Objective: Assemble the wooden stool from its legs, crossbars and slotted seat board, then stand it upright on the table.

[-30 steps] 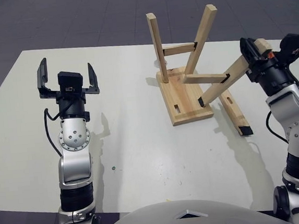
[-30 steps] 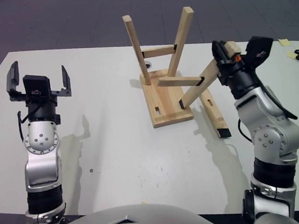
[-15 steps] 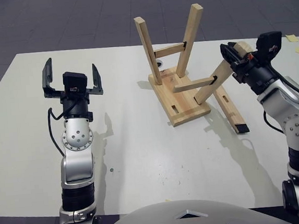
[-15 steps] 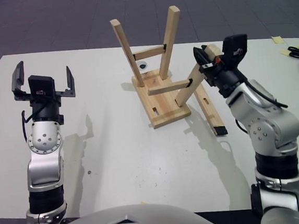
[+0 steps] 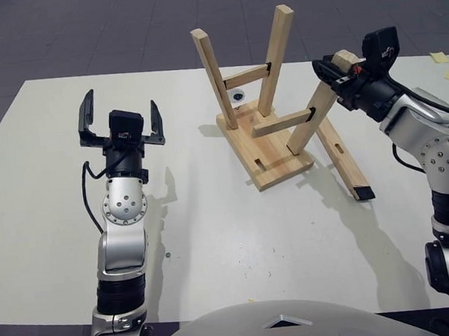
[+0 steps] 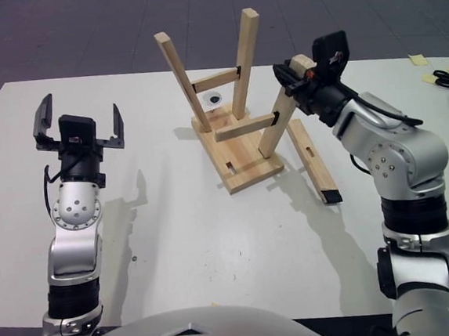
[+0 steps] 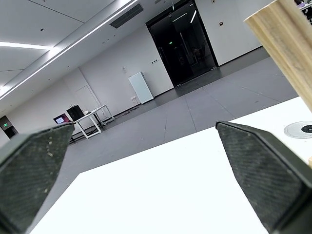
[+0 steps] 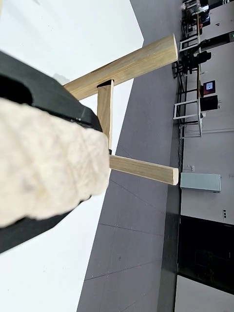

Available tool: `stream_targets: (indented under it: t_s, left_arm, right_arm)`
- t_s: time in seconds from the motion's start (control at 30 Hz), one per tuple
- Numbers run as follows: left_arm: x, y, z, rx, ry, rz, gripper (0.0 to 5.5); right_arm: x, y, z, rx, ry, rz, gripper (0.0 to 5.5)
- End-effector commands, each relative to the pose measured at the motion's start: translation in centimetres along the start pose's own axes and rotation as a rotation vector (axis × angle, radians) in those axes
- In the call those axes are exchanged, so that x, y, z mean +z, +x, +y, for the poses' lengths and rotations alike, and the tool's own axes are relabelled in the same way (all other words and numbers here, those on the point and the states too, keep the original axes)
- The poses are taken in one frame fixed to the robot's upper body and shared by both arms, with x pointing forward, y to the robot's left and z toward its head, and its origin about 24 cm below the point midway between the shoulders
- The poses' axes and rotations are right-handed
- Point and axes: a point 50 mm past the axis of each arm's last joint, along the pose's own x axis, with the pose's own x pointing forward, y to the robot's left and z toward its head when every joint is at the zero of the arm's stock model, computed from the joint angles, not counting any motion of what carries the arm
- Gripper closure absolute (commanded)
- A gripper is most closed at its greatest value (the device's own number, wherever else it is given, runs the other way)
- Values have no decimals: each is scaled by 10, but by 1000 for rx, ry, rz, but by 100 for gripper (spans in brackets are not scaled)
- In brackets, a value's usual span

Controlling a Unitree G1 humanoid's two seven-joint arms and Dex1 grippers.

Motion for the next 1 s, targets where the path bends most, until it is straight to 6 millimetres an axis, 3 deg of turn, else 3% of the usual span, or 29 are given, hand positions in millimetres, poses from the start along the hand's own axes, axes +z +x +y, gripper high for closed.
stream_targets:
  t_s: [0.03, 0.4, 0.43, 0.73, 1.0]
  left_arm:
    - [-5, 0, -2, -22, 25, 26, 10]
    - [-4, 4, -2, -33, 34, 16, 10]
    - [-3, 5, -2, -34, 35, 15, 10]
    - [-5, 4, -1, -35, 28, 19, 10]
    - [-4, 5, -8, -95, 18, 7, 10]
  right_arm:
    - [-106, -16, 11, -43, 178, 472, 441]
    - [-51, 4, 6, -71, 194, 182, 447]
    - [-45, 5, 5, -70, 198, 161, 411]
    - [13, 4, -2, 10, 381, -189, 270]
    - [36, -6, -7, 49, 492, -358, 136]
